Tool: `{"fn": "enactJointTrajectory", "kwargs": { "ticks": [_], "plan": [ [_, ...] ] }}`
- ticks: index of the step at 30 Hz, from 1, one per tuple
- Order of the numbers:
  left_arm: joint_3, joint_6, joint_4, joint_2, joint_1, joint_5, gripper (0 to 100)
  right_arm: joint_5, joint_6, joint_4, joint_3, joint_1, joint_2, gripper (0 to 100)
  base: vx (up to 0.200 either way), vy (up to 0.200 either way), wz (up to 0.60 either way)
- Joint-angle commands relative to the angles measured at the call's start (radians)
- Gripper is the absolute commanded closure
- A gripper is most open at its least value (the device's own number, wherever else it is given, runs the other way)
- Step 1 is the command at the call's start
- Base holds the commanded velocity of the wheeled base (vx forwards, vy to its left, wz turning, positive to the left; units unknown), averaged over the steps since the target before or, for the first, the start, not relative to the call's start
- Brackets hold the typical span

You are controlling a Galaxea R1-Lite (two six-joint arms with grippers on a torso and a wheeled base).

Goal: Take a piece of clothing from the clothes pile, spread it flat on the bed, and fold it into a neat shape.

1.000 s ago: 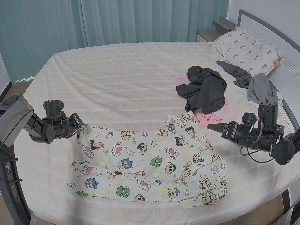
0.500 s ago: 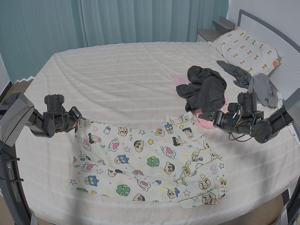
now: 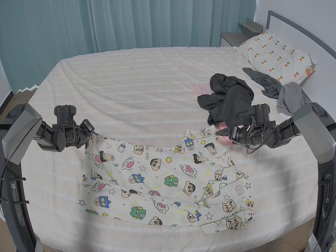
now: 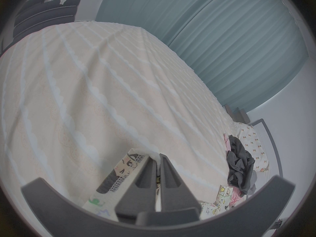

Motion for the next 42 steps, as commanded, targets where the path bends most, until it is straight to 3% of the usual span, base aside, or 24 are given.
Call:
{"fn": "enactJointTrajectory", "kwargs": {
  "ticks": [1,13,14,23,29,33,42],
  "plan": [
    [-0.001,-0.001,0.005,0.001,-0.006,0.001,100,0.004,-0.009,0.07,-0.111,0.022,0.116,0,0.0,0.0,0.0],
    [0.016,-0.001,0.005,0.0,-0.006,0.0,100,-0.013,-0.055,0.106,-0.295,0.105,0.238,0,0.0,0.0,0.0],
    [0.016,-0.001,0.005,0.0,-0.006,0.001,100,-0.022,-0.055,0.112,-0.303,0.107,0.238,100,0.0,0.0,0.0],
    [0.013,-0.001,0.028,-0.005,-0.012,0.003,100,-0.089,-0.054,0.118,-0.326,0.094,0.233,100,0.0,0.0,0.0],
    [0.016,0.0,0.028,-0.026,-0.011,0.006,100,-0.132,-0.041,0.01,-0.301,0.076,0.209,100,0.0,0.0,0.0],
    [0.013,0.005,0.022,-0.022,-0.012,0.072,100,-0.131,-0.038,-0.056,-0.272,0.064,0.185,100,0.0,0.0,0.0],
    [0.004,0.002,0.019,-0.023,-0.014,0.09,100,-0.126,-0.037,-0.144,-0.238,0.056,0.158,100,0.0,0.0,0.0]
  ]
}}
